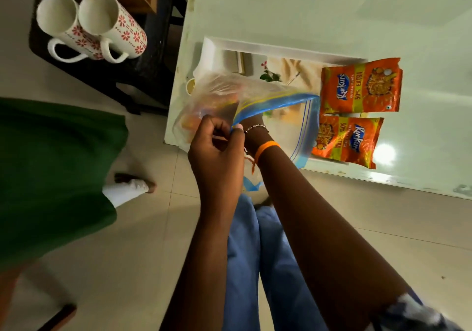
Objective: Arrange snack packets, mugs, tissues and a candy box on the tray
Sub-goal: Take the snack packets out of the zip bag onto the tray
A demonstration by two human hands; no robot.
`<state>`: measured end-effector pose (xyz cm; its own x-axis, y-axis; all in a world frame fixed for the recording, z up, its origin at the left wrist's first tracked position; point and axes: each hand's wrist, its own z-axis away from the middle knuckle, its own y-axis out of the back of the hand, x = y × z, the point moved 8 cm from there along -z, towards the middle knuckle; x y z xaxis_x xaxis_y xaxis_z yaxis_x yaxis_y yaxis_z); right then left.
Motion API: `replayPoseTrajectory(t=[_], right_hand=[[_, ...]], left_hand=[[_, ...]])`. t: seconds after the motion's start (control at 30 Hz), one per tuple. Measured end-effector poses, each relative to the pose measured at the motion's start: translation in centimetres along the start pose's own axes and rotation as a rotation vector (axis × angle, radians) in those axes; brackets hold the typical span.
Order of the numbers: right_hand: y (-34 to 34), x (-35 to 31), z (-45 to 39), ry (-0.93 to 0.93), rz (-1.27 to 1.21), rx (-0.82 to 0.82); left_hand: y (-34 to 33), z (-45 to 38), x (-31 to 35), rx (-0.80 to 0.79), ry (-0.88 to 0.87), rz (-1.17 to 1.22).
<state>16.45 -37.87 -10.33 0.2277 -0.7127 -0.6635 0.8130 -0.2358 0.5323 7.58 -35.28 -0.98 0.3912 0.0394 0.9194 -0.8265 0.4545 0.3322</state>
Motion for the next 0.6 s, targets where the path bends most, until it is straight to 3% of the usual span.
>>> replayPoseTrajectory(t=[0.03,0.2,0.4,0.6], right_hand=[[1.0,0.4,0.2,-0.076,-0.016,0.036],[8.3,0.4,4.6,0.112,-0.075,0.415],[15.2,2.1,10.3,0.236,-0.103,0.596],[20.4,5.5,12.7,0.133,-0.401,0.886]], left_hand=[[0.0,0.0,0.0,-0.002,-0.001,-0.009],[-0.9,-0.3,0.8,-0.022,-0.015,-0.029],[-1.7,-1.3,2.2,-0.006,-0.035,-0.057],[-0.9,-1.8,3.6,0.054,-0.076,-0.045]])
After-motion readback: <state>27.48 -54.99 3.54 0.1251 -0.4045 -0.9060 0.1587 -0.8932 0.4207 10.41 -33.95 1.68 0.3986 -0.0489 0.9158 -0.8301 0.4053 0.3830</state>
